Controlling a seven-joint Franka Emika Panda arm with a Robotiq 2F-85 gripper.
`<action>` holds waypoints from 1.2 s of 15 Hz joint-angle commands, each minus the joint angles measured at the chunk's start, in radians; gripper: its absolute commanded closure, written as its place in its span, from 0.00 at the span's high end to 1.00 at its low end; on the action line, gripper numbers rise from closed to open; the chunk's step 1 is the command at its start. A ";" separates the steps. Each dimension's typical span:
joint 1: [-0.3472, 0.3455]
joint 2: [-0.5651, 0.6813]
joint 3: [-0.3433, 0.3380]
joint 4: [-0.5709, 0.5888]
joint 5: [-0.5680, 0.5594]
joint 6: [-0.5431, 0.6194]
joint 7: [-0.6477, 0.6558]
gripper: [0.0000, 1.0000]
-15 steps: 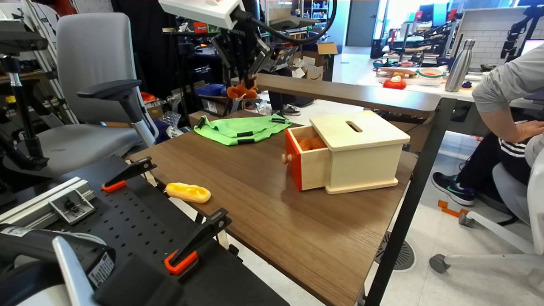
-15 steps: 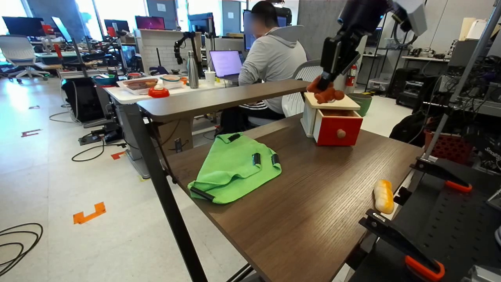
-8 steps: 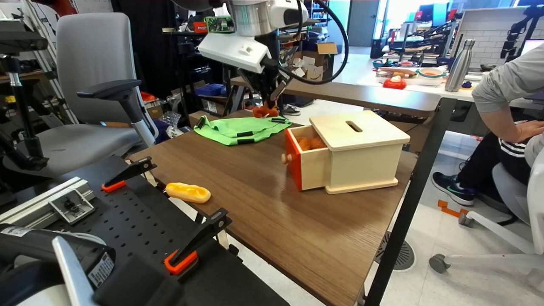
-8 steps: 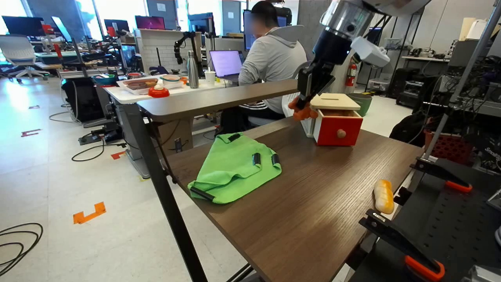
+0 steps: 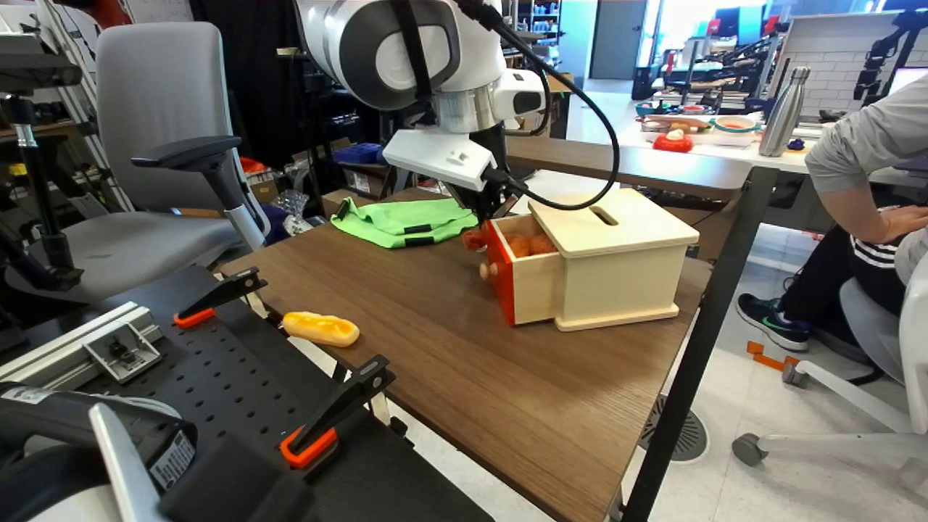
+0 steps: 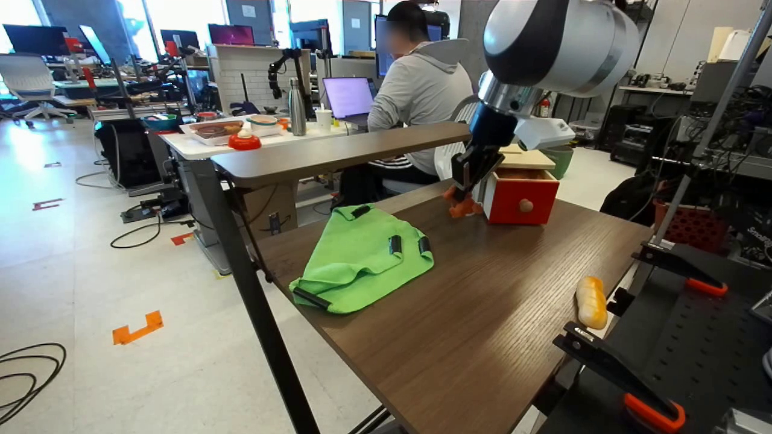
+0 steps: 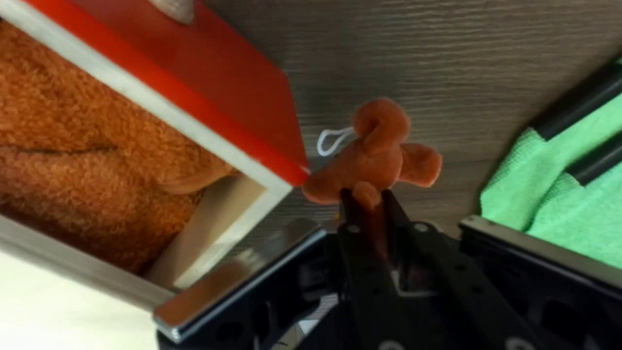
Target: Move the orange object to the left
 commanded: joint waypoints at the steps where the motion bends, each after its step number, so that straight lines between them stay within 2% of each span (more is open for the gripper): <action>1: 0.020 0.038 -0.024 0.032 -0.122 0.018 0.115 0.03; 3: 0.033 0.046 -0.038 0.036 -0.165 0.010 0.160 0.03; 4: 0.046 0.050 -0.052 0.040 -0.183 0.005 0.187 0.37; 6: 0.065 0.055 -0.073 0.047 -0.209 -0.004 0.230 0.45; 9: 0.083 0.051 -0.088 0.050 -0.230 -0.013 0.275 0.66; 13: 0.083 -0.017 -0.067 0.001 -0.219 -0.032 0.303 0.95; 14: 0.075 -0.049 -0.051 -0.026 -0.214 -0.035 0.300 0.99; 18: -0.025 -0.246 0.092 -0.200 -0.167 -0.018 0.224 1.00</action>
